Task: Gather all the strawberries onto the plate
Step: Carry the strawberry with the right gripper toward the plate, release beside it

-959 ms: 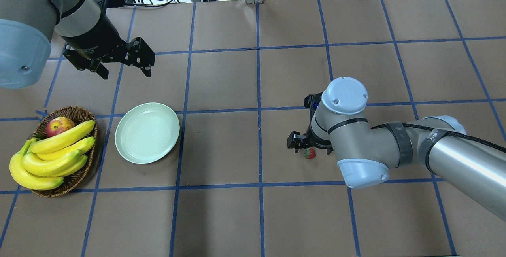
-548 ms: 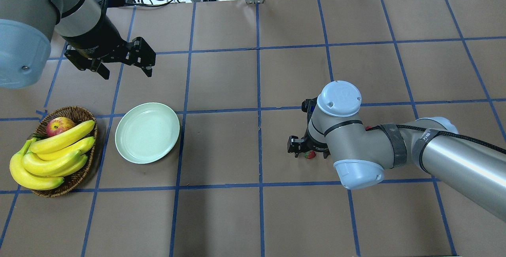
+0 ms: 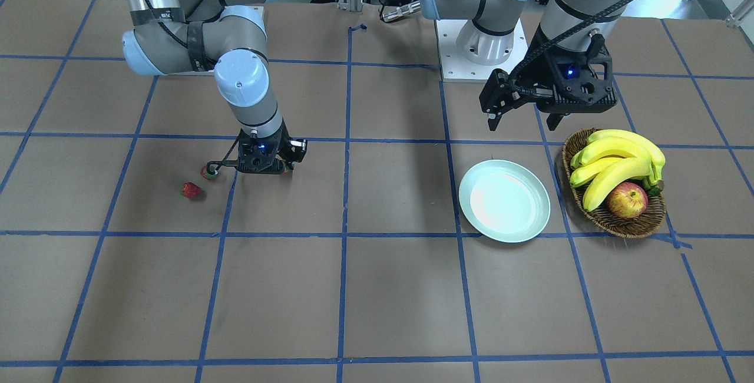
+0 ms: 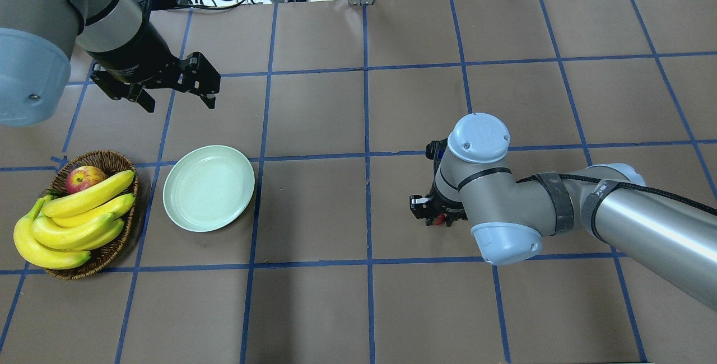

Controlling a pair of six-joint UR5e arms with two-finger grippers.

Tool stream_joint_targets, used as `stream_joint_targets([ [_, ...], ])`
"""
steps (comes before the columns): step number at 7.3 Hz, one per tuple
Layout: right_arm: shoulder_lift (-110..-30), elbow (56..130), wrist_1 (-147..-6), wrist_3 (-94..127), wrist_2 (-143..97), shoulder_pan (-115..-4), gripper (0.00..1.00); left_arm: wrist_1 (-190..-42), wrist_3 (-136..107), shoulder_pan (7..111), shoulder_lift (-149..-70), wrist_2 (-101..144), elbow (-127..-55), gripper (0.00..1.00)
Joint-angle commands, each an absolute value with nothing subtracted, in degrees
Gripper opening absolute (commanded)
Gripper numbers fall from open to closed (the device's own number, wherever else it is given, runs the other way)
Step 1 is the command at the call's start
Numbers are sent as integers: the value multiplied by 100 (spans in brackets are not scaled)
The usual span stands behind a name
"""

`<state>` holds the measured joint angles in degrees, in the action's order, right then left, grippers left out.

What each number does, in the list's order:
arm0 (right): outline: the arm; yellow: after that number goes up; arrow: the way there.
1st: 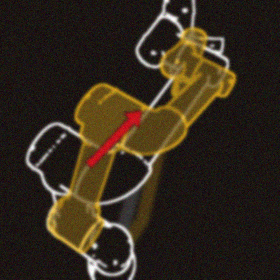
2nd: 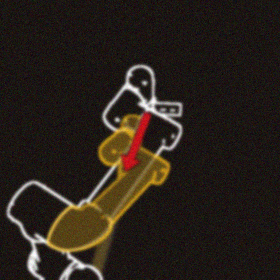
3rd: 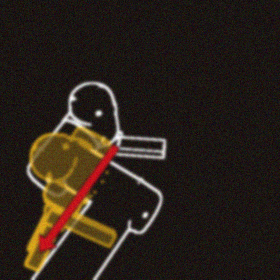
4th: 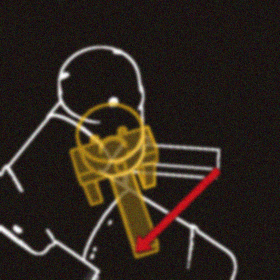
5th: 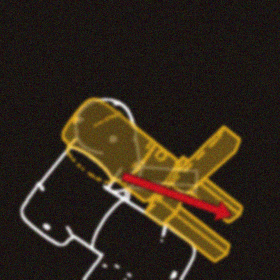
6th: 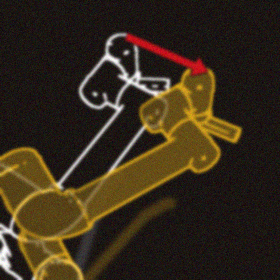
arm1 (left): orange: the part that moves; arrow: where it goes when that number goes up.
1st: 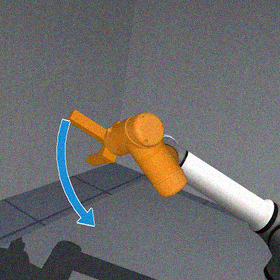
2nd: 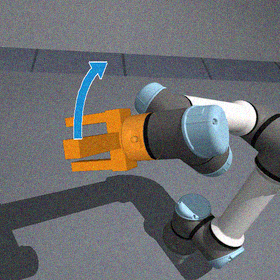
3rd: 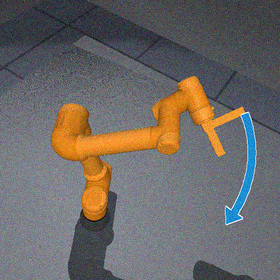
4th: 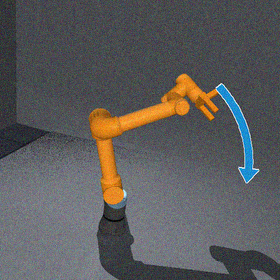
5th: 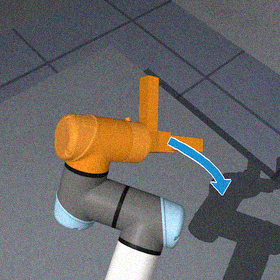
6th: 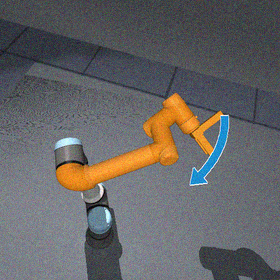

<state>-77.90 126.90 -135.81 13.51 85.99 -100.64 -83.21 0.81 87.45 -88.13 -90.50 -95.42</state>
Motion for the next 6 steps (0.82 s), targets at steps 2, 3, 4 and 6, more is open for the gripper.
stream_joint_targets([
  [2, -7822, 12342, -13378, 1414, 8578, -10090, 3, -8315, 18, 8763, -8798, -9027, -9562, 100],
  [3, -7814, 12140, -13307, 1572, 8056, -10186, 3, -8323, 35, 8754, -8798, -9061, -9571, 100],
  [4, -7805, 11972, -13350, 1608, 7511, -10387, 3, -8323, 26, 8754, -8789, -9070, -9563, 100],
  [6, -7674, 11779, -13699, 1687, 7104, -10764, 3, -8315, 53, 8737, -8806, -9097, -9580, 100],
])
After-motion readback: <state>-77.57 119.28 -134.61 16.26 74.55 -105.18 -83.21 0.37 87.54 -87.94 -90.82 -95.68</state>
